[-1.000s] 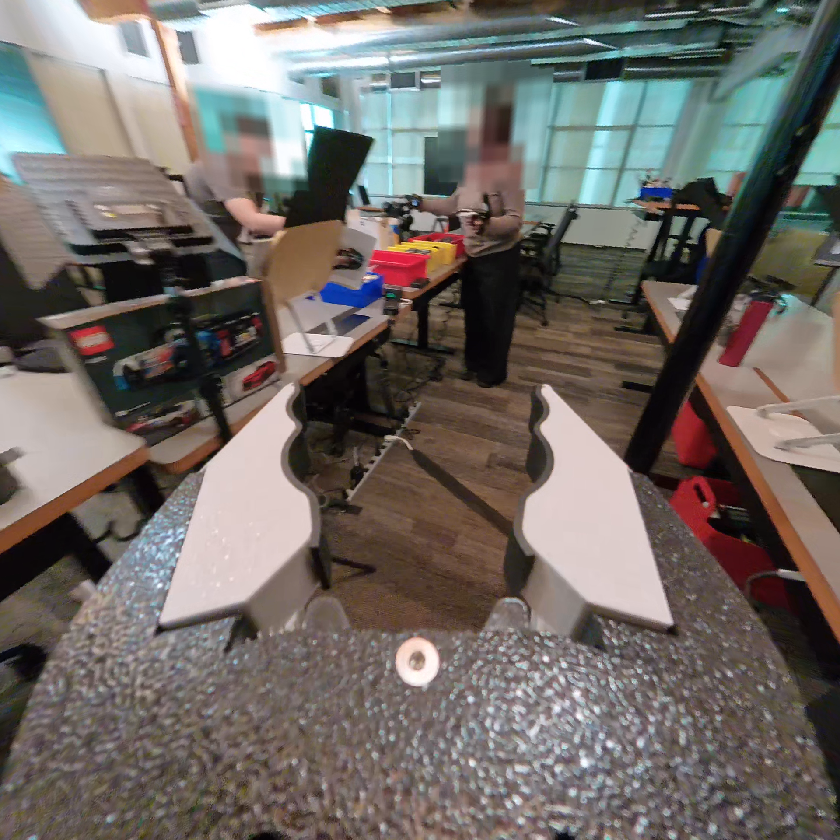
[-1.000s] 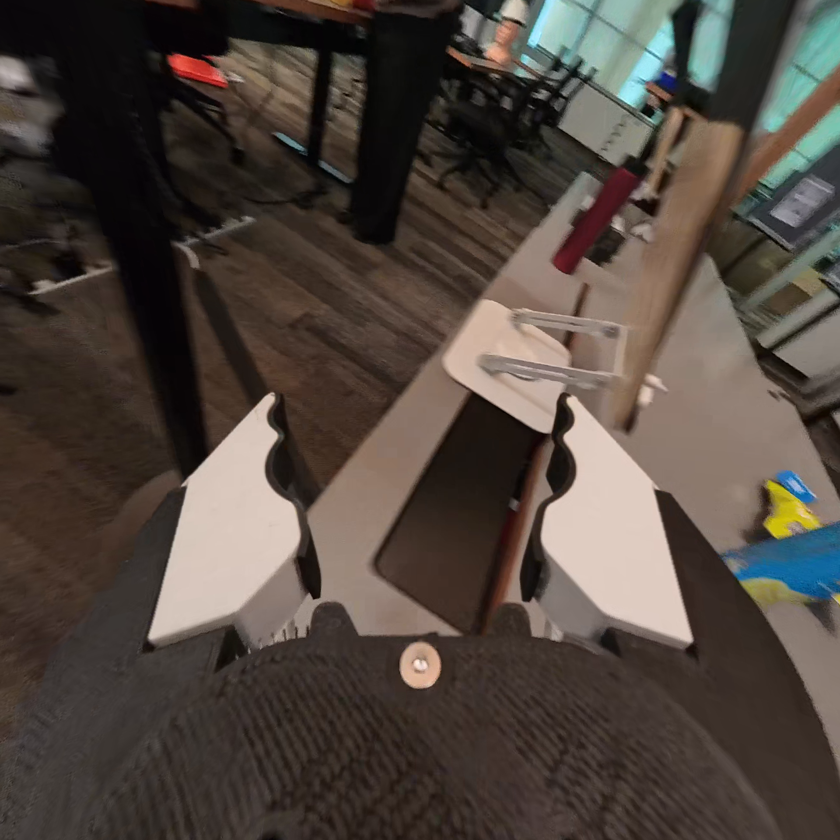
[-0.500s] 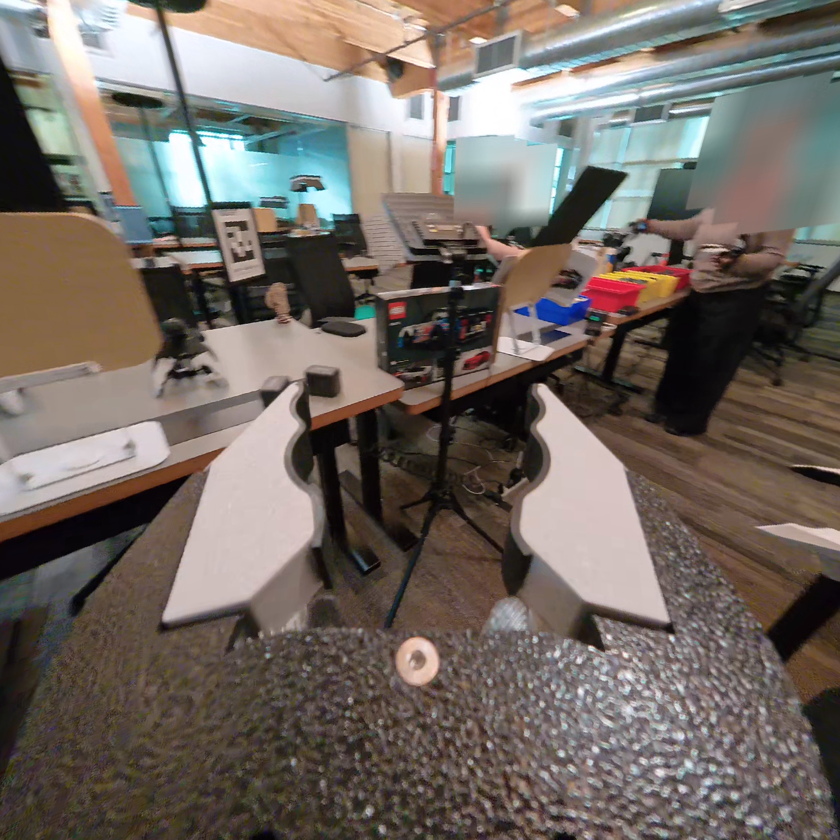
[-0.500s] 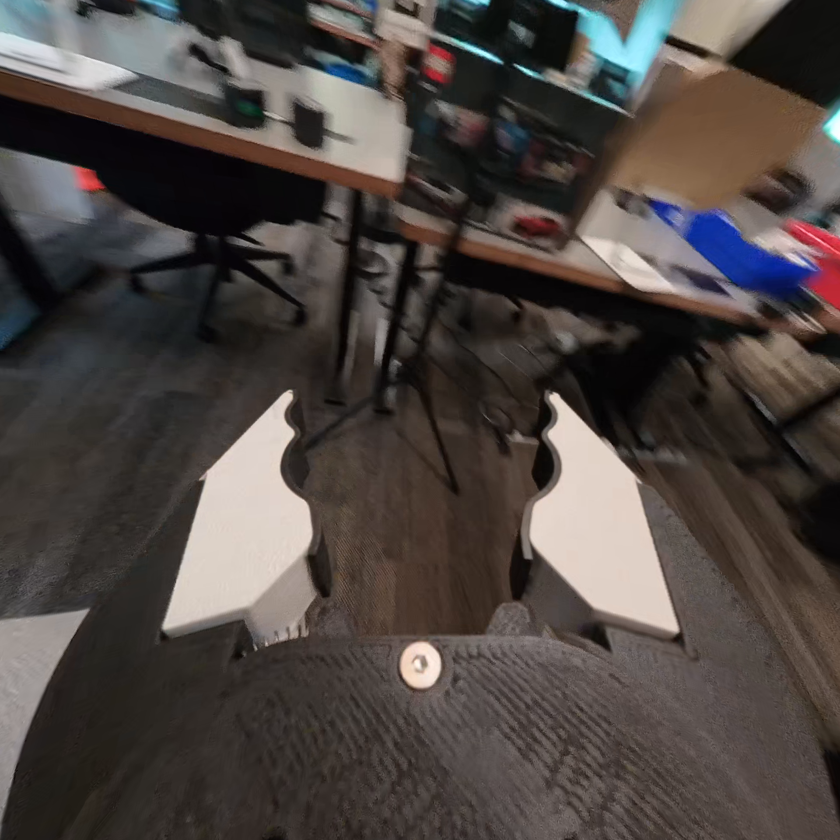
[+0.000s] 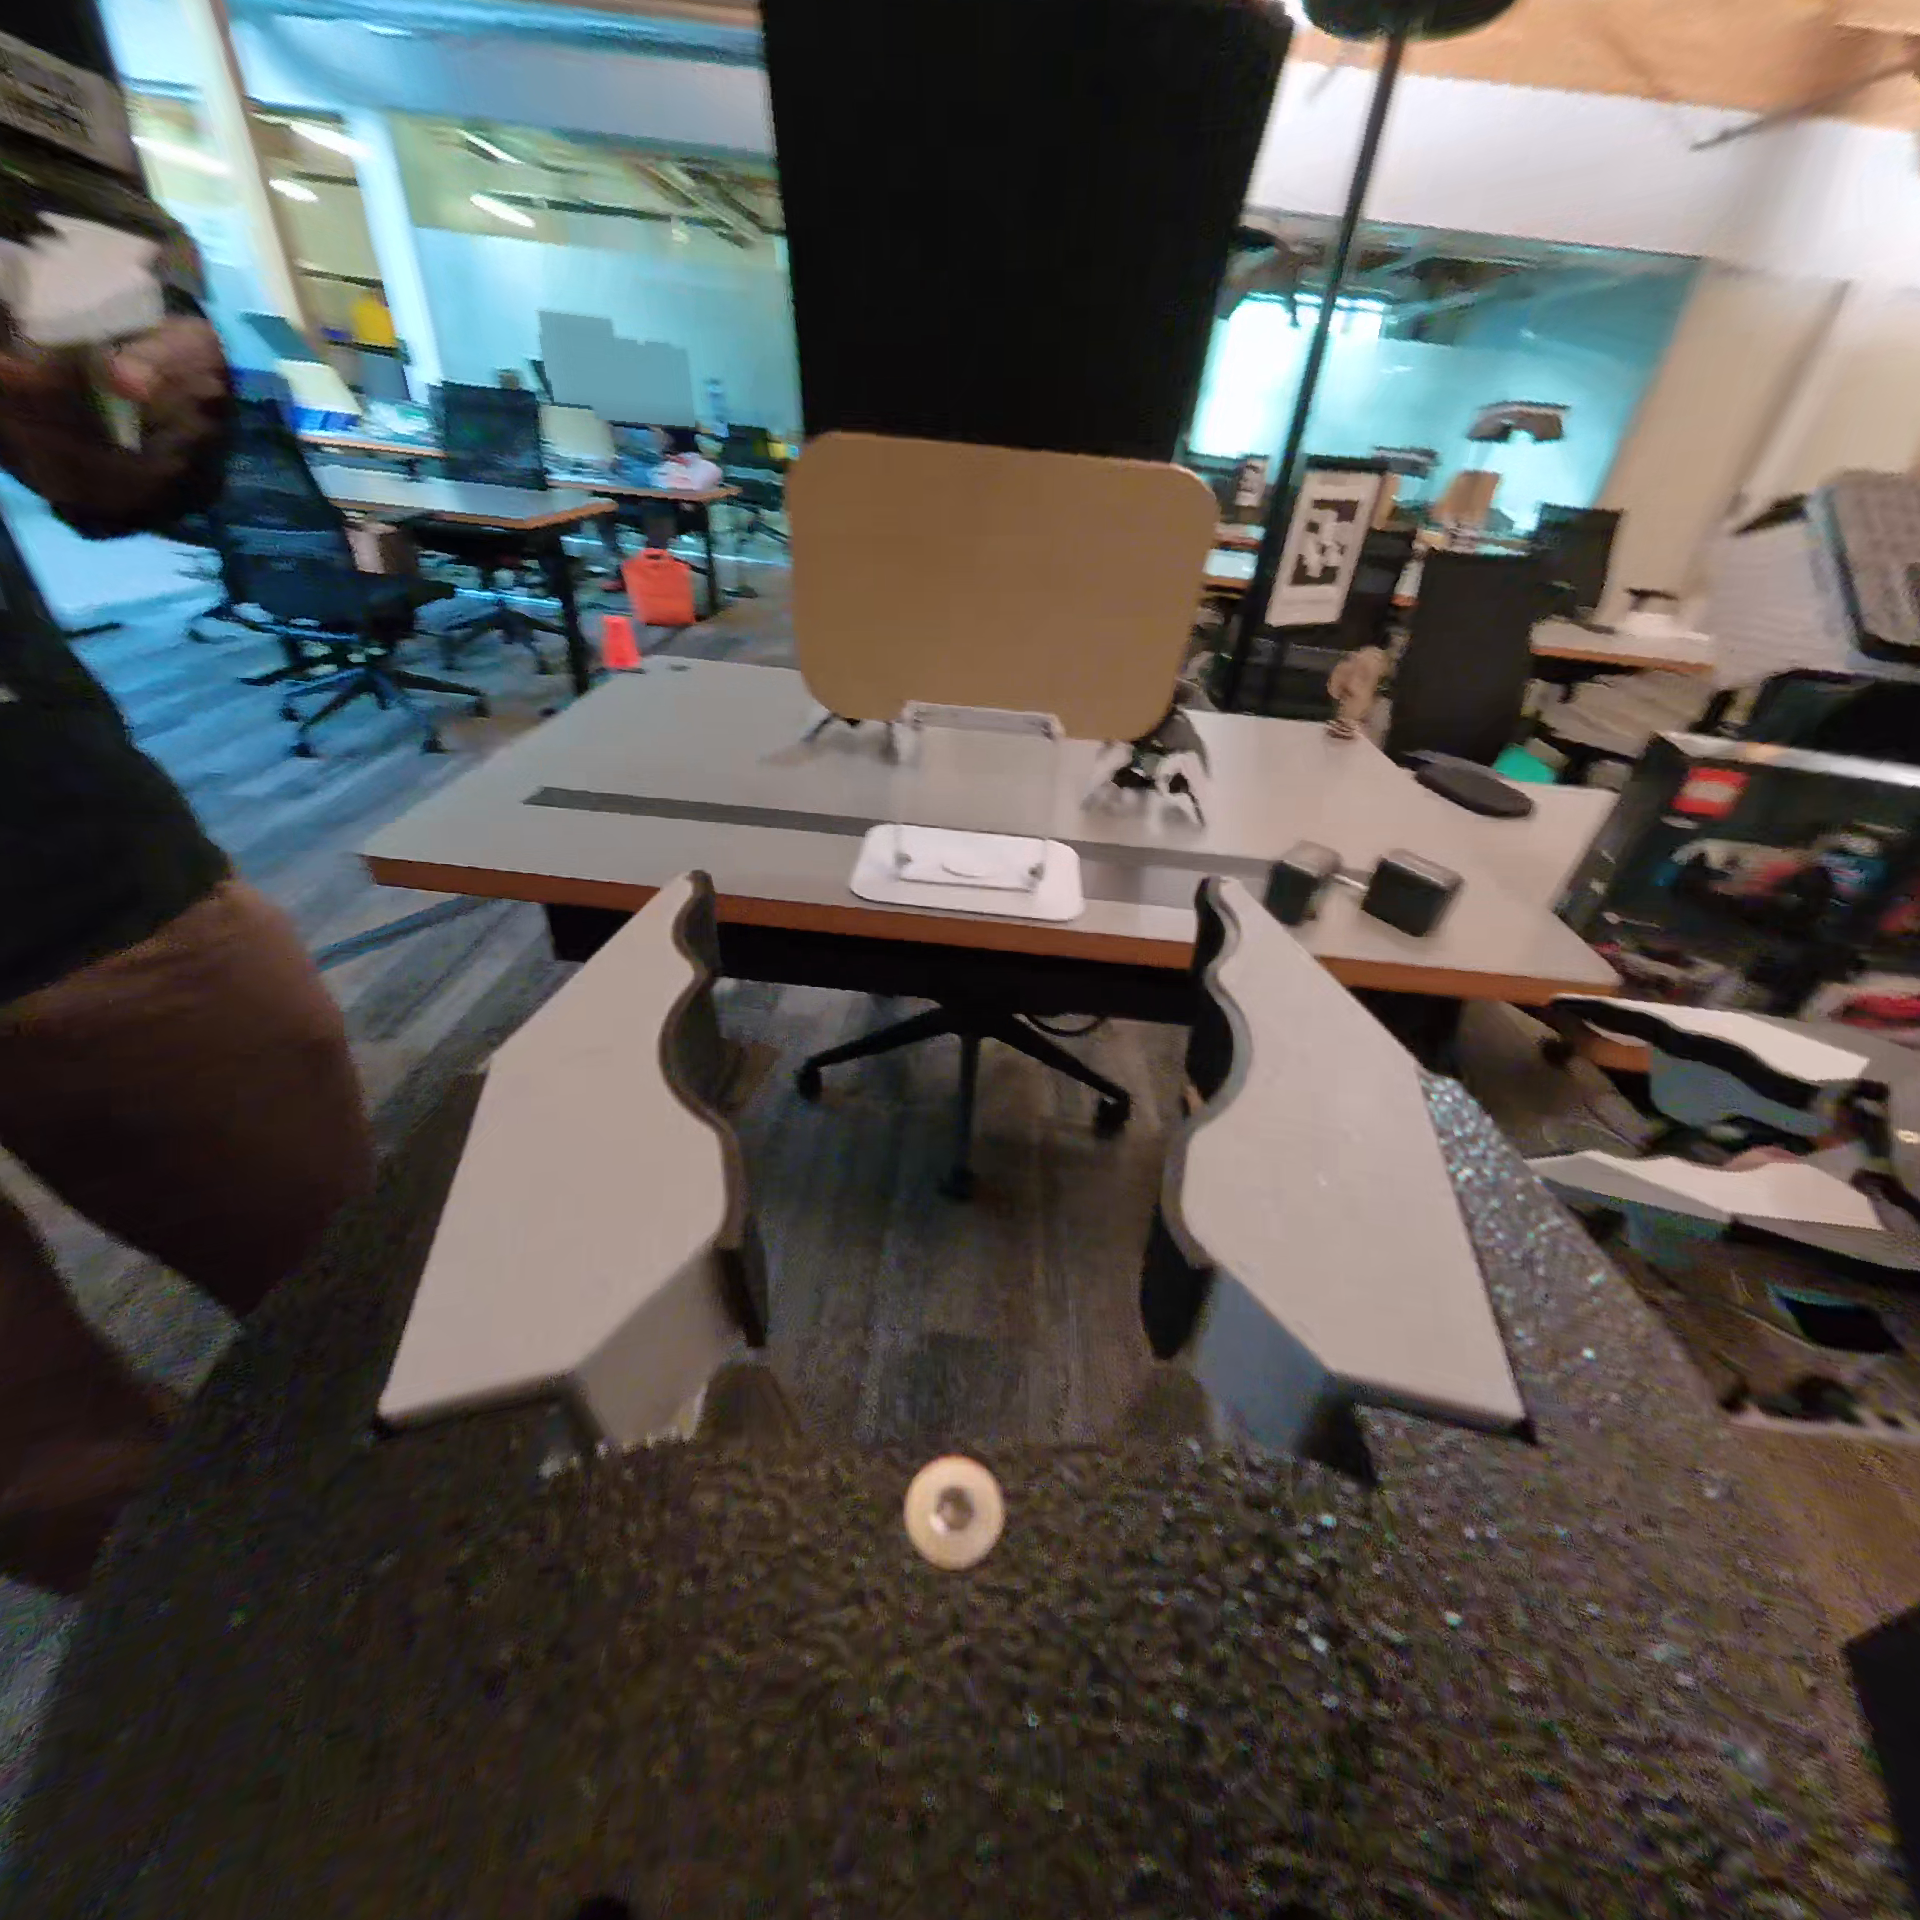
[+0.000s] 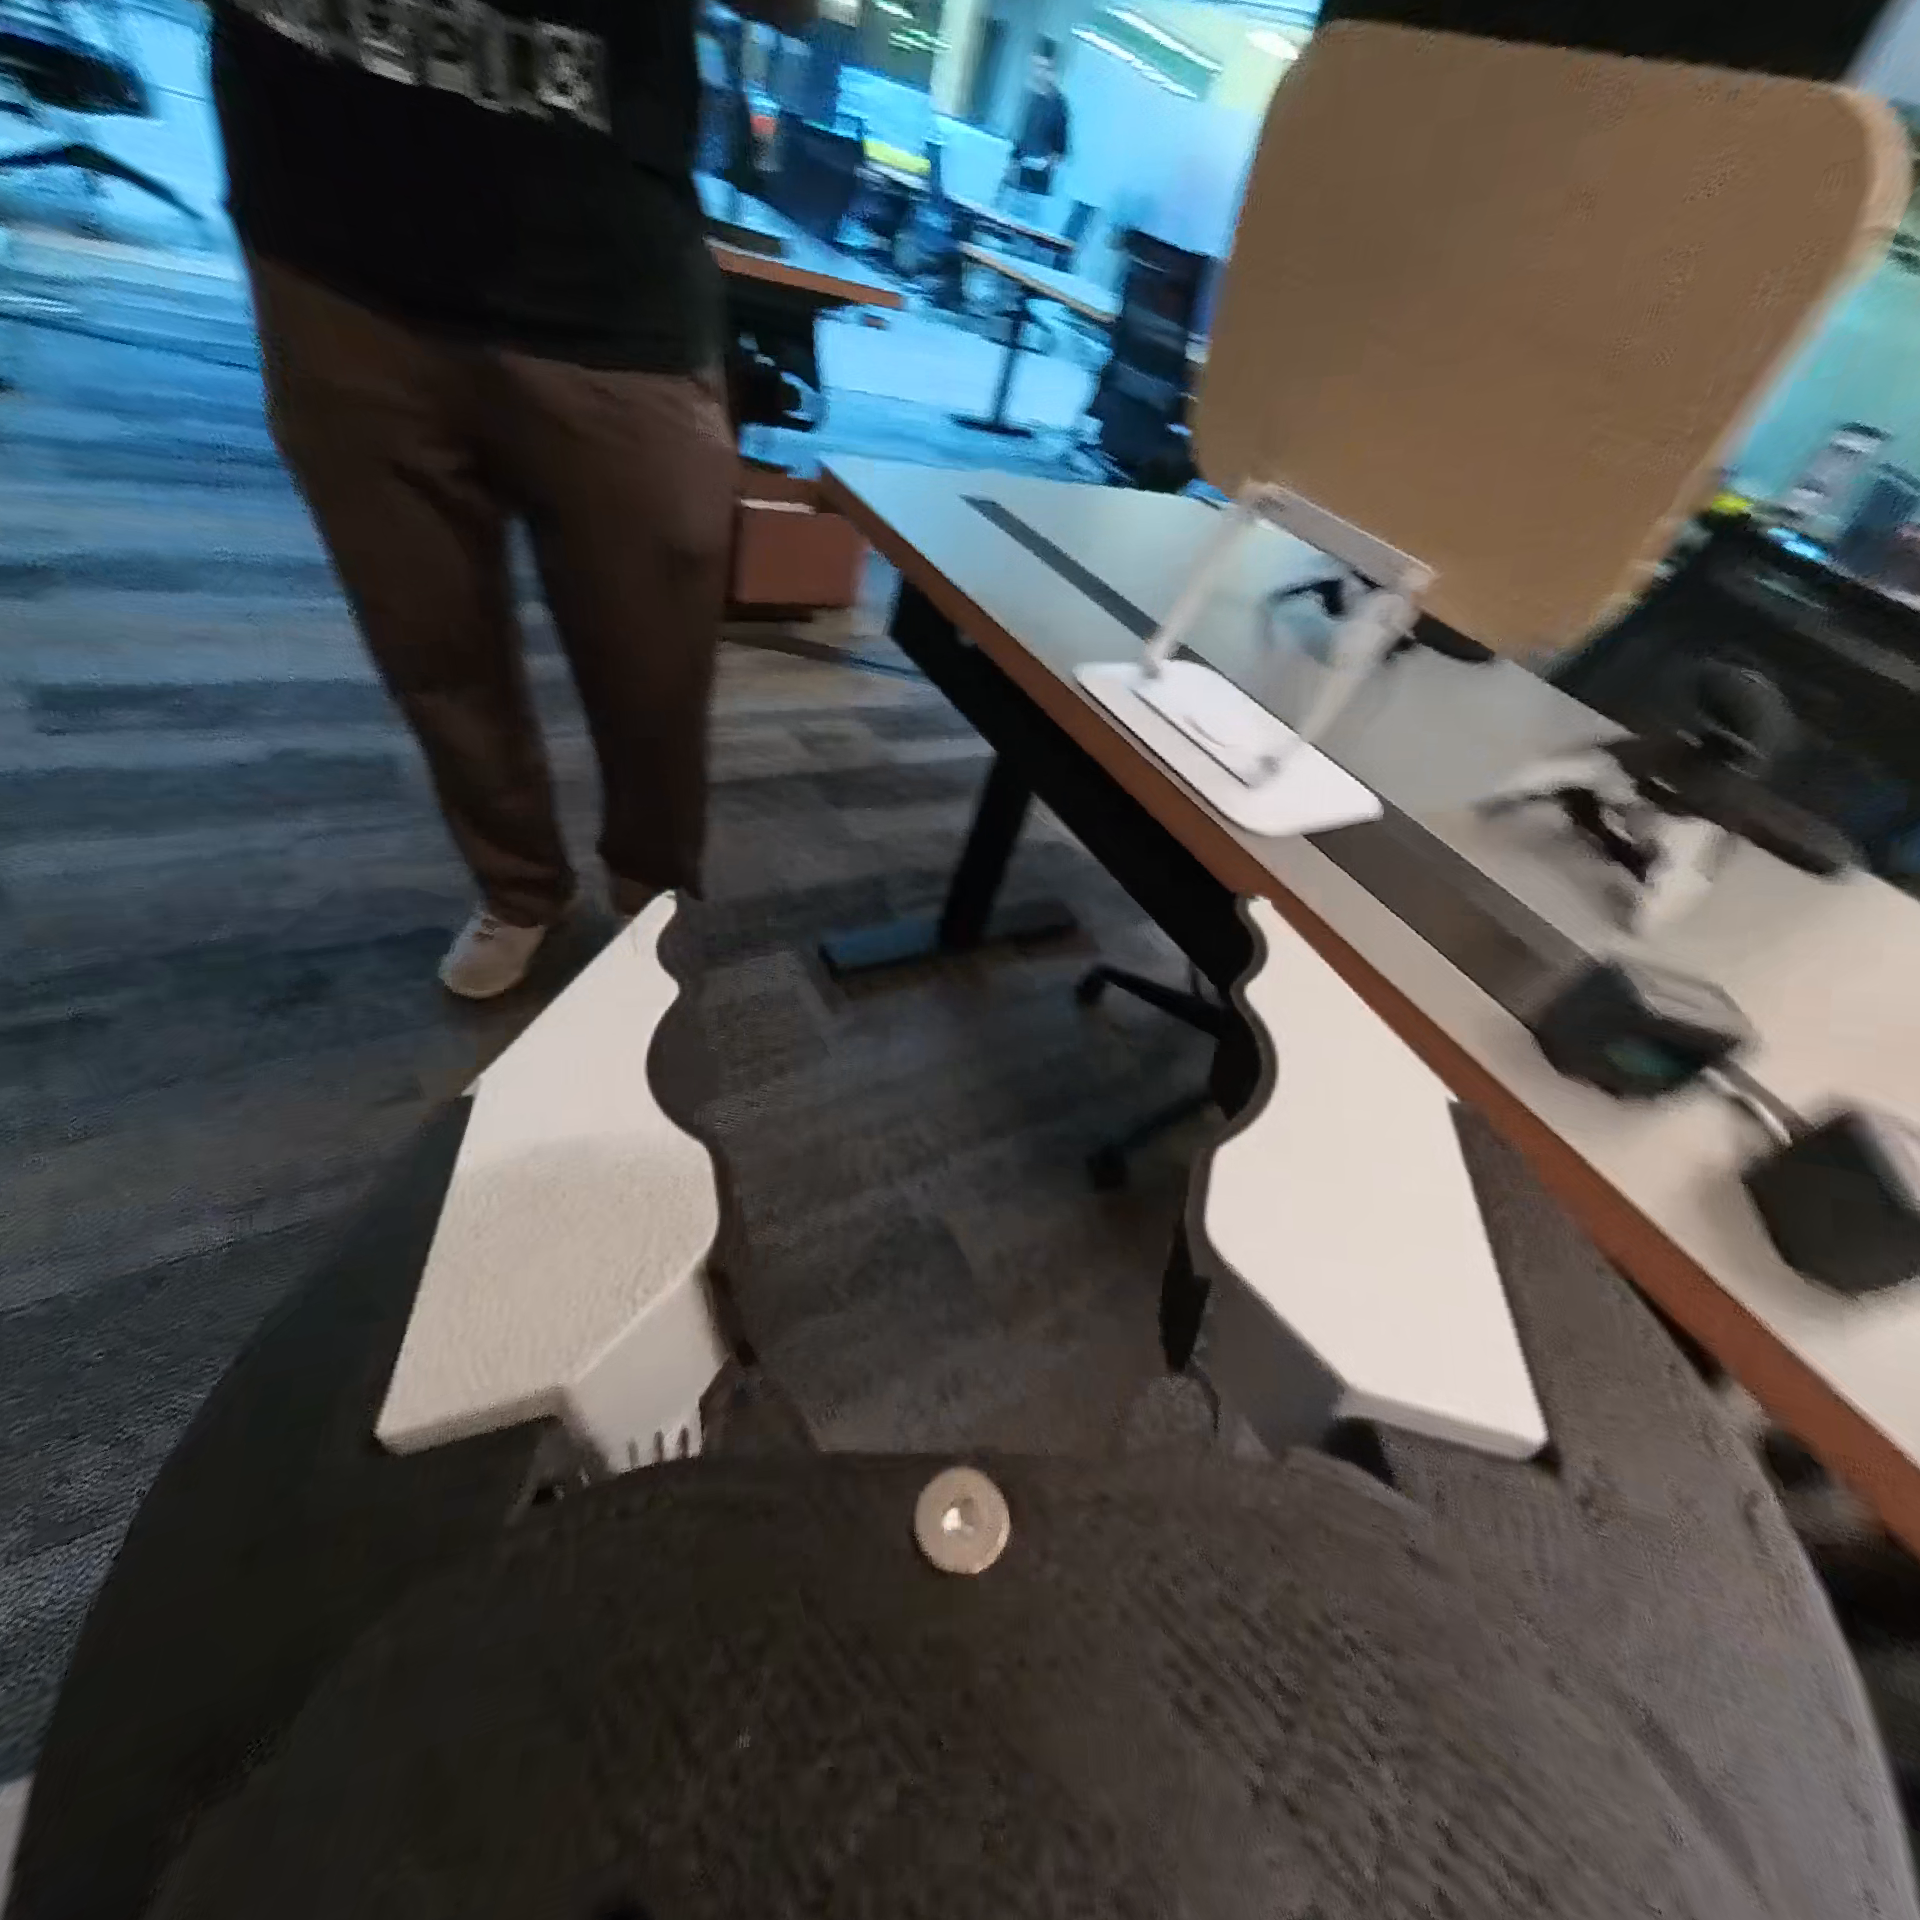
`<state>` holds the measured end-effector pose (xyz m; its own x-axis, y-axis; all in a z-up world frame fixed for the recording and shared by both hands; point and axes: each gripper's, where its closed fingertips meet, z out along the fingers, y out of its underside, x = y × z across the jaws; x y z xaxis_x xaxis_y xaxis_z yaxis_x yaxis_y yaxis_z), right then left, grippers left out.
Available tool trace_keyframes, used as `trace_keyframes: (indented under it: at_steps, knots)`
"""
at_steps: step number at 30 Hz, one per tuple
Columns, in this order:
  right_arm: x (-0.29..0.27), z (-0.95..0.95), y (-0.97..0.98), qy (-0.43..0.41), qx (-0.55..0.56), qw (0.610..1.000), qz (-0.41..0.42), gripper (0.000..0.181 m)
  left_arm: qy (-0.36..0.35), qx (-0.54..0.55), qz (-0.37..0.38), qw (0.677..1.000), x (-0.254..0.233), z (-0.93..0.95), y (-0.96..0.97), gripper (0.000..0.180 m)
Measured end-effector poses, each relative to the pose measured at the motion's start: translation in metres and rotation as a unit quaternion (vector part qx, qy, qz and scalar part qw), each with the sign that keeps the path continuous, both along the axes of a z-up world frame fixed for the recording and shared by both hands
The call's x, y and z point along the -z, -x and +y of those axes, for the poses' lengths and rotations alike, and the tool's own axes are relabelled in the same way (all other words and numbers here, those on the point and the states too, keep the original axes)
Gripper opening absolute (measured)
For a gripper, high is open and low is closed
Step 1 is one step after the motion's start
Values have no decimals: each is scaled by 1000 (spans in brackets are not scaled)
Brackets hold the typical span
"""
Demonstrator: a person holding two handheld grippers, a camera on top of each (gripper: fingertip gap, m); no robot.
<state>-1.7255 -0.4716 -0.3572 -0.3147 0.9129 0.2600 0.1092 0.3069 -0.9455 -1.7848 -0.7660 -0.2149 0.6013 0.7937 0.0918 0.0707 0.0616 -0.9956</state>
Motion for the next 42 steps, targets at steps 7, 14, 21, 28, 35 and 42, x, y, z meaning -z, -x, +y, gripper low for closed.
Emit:
trace_keyframes:
  at_steps: [7,14,21,28,35,42]
  knots:
    - [-6,-74,103,0,-205,979,-6,99,44,-125,2,991,-14,-31,20,89]
    - [-1,-131,126,7,-330,944,-15,94,78,-212,-25,974,-3,-46,-3,87]
    - [-4,-208,112,40,-446,894,-28,83,91,-298,-41,949,-6,-74,-40,86]
    - [-5,-267,92,15,-521,853,-26,84,97,-350,-42,931,-15,-100,-71,86]
    - [3,-283,77,-1,-541,839,-52,83,92,-380,-40,920,-14,-114,-96,86]
    - [7,-287,69,-27,-561,825,-60,71,55,-407,-30,911,-16,-129,-116,85]
